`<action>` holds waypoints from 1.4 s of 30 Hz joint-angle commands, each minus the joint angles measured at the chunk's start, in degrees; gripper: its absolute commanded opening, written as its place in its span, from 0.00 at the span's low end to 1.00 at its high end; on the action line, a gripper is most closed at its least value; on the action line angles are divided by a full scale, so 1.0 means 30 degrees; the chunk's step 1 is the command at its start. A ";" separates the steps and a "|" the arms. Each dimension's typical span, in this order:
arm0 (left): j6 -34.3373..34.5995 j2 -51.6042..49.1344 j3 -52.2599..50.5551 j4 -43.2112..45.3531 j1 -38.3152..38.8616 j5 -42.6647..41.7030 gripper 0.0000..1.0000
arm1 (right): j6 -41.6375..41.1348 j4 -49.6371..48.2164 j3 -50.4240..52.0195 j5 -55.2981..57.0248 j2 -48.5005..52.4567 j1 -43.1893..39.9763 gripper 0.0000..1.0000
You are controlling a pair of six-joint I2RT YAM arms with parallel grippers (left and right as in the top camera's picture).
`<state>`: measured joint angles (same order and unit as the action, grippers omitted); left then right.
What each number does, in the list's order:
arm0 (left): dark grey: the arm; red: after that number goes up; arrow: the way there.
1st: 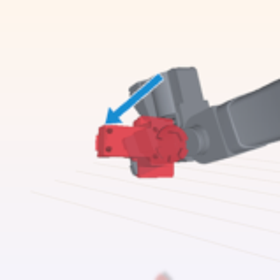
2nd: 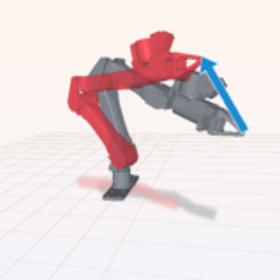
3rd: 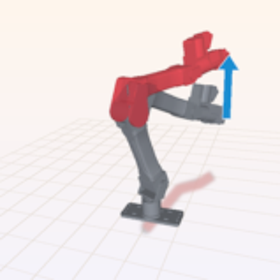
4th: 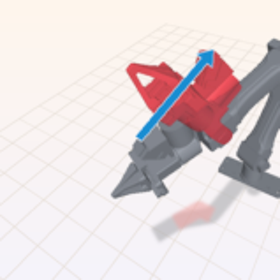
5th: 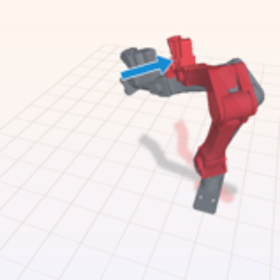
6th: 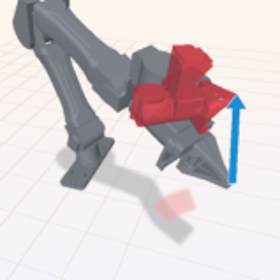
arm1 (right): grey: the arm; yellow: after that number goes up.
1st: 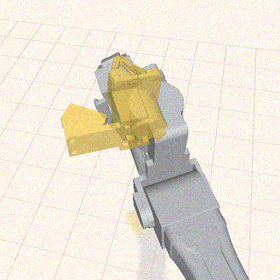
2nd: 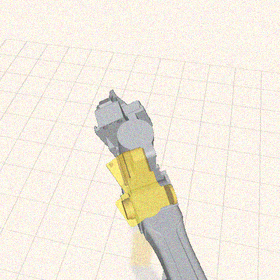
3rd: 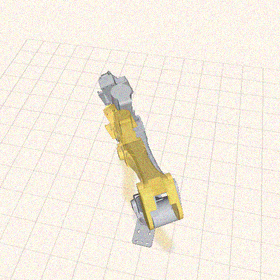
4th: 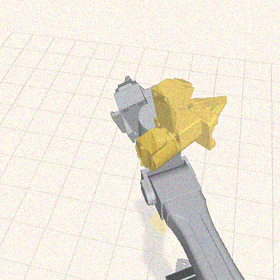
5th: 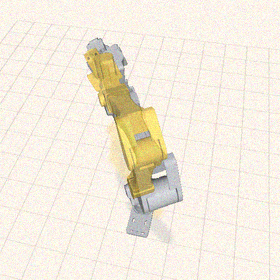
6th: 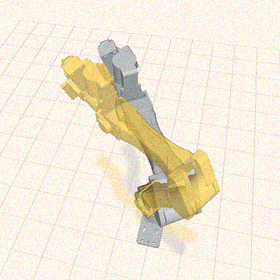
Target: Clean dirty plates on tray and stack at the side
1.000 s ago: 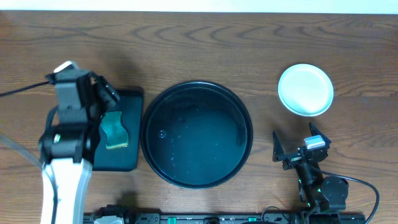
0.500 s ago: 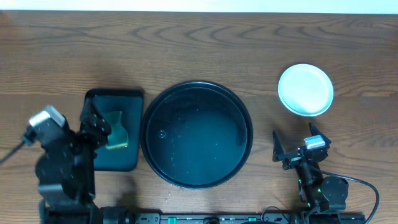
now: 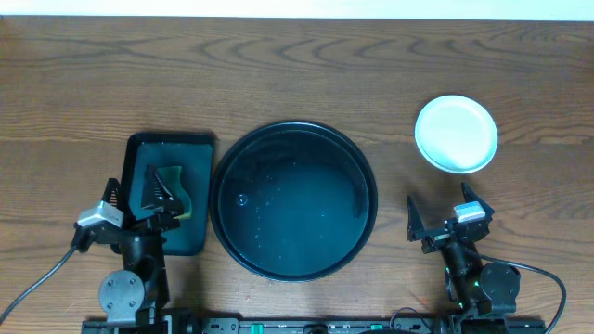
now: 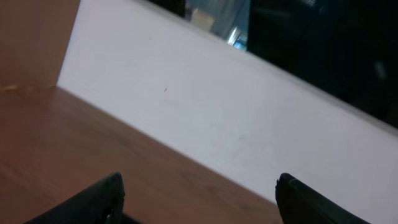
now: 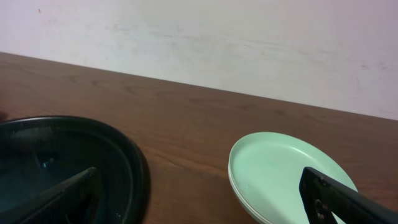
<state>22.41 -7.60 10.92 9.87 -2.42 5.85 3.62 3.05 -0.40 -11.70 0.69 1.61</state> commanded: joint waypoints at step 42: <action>-0.1617 0.2506 -0.3563 -0.4605 -0.0801 -0.0758 0.79 | 0.0248 0.0080 0.0029 0.0168 -0.0131 -0.0153 0.99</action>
